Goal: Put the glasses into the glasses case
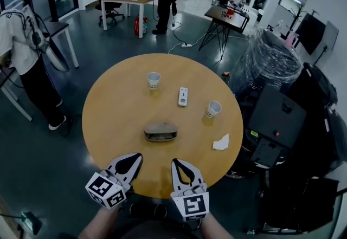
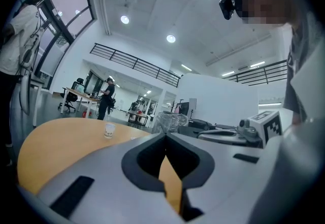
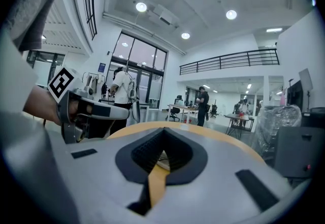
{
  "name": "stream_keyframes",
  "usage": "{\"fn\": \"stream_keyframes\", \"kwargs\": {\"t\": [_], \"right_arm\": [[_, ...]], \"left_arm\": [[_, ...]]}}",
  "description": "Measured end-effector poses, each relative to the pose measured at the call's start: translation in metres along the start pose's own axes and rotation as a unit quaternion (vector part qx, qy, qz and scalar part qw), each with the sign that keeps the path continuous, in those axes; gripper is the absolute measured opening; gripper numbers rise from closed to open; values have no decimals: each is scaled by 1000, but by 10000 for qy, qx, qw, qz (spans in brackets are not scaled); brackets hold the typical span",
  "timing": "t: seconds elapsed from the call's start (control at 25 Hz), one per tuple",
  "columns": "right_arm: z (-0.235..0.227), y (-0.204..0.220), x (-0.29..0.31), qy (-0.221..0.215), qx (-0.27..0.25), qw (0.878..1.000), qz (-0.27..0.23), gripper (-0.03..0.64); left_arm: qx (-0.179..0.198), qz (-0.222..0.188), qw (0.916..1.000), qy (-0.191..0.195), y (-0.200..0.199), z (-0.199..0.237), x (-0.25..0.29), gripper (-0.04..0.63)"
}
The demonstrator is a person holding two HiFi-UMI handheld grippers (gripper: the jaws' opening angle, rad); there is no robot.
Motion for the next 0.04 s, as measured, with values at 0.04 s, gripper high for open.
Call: {"fn": "stream_keyframes", "kwargs": {"t": [0.04], "right_arm": [[1, 1, 0, 8, -34, 10000, 29, -14]], "left_arm": [[2, 9, 10000, -7, 1, 1, -2, 6]]}}
Point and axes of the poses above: the fingertips, and each gripper's own axes: x forward along the fingers, z to its left, y out of its underside, the point moved 2 cm from there along -x, backward along the fingers, and after that the axes turned 13 degrees about x, right-handed, at the moved point
